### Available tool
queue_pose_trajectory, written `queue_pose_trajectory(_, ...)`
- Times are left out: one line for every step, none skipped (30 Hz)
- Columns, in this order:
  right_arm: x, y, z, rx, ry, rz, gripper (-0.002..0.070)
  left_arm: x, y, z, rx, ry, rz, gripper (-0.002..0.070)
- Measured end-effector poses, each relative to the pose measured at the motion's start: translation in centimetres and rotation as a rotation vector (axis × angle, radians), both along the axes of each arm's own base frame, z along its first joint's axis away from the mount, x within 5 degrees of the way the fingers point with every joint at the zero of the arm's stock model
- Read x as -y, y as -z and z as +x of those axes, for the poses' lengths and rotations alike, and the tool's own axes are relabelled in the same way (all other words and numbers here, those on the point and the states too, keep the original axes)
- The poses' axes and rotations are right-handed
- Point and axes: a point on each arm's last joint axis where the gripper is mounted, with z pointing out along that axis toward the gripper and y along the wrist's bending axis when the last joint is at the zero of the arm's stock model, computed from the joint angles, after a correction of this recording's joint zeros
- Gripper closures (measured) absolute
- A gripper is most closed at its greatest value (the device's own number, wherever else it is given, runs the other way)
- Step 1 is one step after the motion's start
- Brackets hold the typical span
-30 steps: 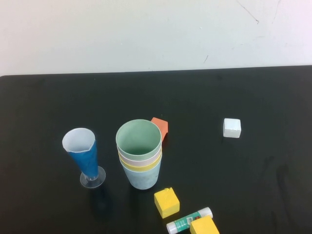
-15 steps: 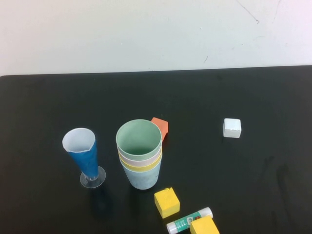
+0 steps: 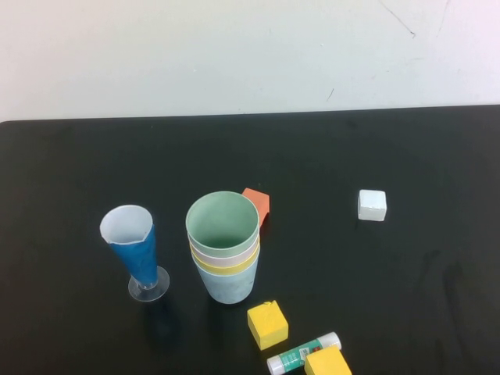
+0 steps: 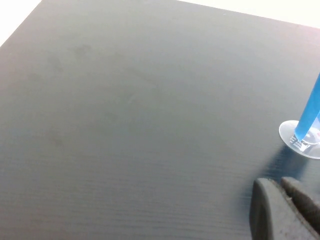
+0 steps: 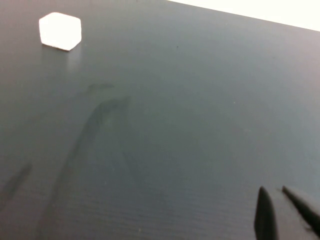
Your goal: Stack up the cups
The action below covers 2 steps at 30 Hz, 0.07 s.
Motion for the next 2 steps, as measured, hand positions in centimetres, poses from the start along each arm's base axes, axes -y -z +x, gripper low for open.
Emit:
queue_pose_trajectory(0.0, 0.0, 0.0, 0.0, 0.0, 0.0, 0.0678, 0.01, 0.0, 0.0, 0.0, 0.0, -0.002, 0.0676)
queue_pose_trajectory(0.0, 0.0, 0.0, 0.0, 0.0, 0.0, 0.0678, 0.0, 0.0, 0.0, 0.0, 0.0, -0.001, 0.0676)
